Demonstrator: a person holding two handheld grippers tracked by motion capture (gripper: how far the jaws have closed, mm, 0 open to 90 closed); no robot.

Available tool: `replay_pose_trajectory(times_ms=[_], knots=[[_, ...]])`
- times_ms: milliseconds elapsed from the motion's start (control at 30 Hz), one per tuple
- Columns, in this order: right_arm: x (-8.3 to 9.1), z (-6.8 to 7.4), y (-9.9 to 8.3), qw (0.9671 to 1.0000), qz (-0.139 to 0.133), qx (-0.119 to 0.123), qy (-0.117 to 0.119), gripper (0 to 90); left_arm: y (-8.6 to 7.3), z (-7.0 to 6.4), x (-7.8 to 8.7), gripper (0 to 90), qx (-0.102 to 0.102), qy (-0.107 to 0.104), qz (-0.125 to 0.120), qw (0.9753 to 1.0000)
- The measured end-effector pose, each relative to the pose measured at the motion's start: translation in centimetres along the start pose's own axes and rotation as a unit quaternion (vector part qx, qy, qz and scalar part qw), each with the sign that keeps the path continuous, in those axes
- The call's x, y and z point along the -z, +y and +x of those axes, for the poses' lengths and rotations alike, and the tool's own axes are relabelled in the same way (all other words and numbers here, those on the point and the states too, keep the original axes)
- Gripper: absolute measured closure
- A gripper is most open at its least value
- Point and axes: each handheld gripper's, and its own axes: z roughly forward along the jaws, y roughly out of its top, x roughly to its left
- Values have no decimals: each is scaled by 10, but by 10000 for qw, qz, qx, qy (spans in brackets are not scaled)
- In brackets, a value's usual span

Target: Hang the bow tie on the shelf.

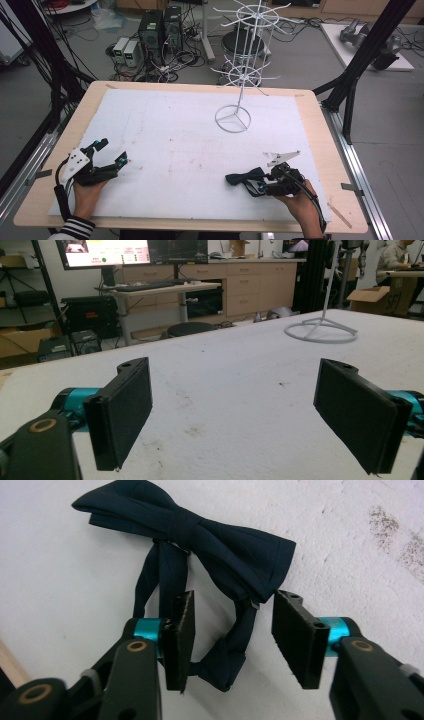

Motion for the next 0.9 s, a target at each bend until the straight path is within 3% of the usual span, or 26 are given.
replay_pose_trajectory(times_ms=[333,567,900], knots=[[-4,0,0,9999,132,-15,-74,554,0,0,0,161,2,0,3,10000],[-8,0,3,9998,190,40,-105,640,0,0,0,161,1,-3,2,10000],[-11,0,7,9994,286,-68,-154,798,0,0,0,160,4,-3,-1,10000]])
